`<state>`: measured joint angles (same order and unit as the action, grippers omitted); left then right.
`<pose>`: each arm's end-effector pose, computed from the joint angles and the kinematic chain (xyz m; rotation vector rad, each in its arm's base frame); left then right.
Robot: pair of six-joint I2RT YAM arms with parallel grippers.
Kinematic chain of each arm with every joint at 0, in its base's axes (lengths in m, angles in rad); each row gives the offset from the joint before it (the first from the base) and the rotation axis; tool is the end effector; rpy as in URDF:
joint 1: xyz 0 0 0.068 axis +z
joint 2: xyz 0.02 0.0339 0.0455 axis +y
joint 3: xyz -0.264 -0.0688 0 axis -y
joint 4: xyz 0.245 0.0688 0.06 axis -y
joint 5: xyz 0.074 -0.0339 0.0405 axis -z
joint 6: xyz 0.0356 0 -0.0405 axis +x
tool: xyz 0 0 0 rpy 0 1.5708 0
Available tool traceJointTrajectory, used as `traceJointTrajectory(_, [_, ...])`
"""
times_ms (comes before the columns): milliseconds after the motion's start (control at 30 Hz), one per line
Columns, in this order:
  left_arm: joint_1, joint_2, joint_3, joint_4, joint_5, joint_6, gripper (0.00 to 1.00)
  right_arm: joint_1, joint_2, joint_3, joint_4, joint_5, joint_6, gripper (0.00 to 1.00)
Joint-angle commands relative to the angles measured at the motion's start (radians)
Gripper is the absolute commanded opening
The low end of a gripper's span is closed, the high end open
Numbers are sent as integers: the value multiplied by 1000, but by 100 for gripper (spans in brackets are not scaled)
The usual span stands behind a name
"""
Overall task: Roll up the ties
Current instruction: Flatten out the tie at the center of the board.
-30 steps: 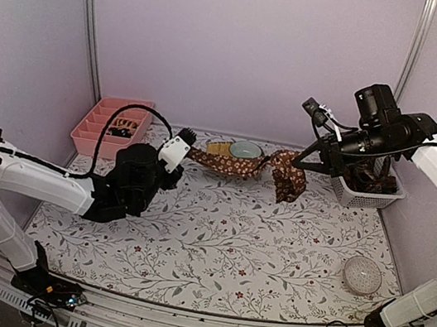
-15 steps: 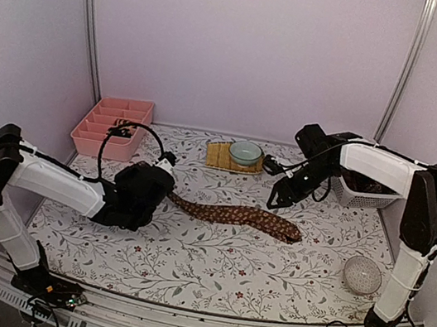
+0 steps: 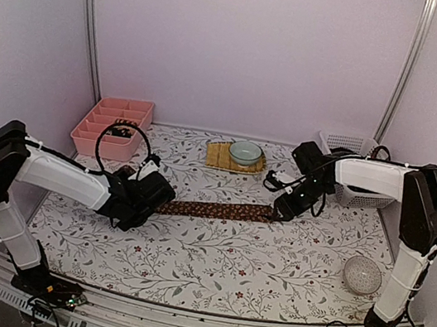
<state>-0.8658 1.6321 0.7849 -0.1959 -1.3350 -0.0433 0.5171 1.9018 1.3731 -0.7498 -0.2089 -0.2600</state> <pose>0.2109 -0.1945 0.1620 0.3841 1.8810 1.1070 0.3258 0.1938 0.1872 -1.1236 2.6284 0.3511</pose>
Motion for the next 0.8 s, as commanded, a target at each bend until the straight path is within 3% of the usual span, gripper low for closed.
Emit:
traceJointTrajectory(0, [11,-3,32,-55,-5,-66,9,6,24,21,121,71,51,55])
traceJointTrajectory(133, [10,-32,32,-76,9,-94,13,6,86,55,146,92,106,53])
traceJointTrajectory(400, [10,-57,20,-73,19,-113,52,13,218,127,147,208,127,47])
traceJointTrajectory(500, [10,-62,22,-67,33,-119,62,22,239,106,161,273,117,46])
traceJointTrajectory(767, [9,-101,9,-16,88,-108,73,21,160,-70,230,494,50,46])
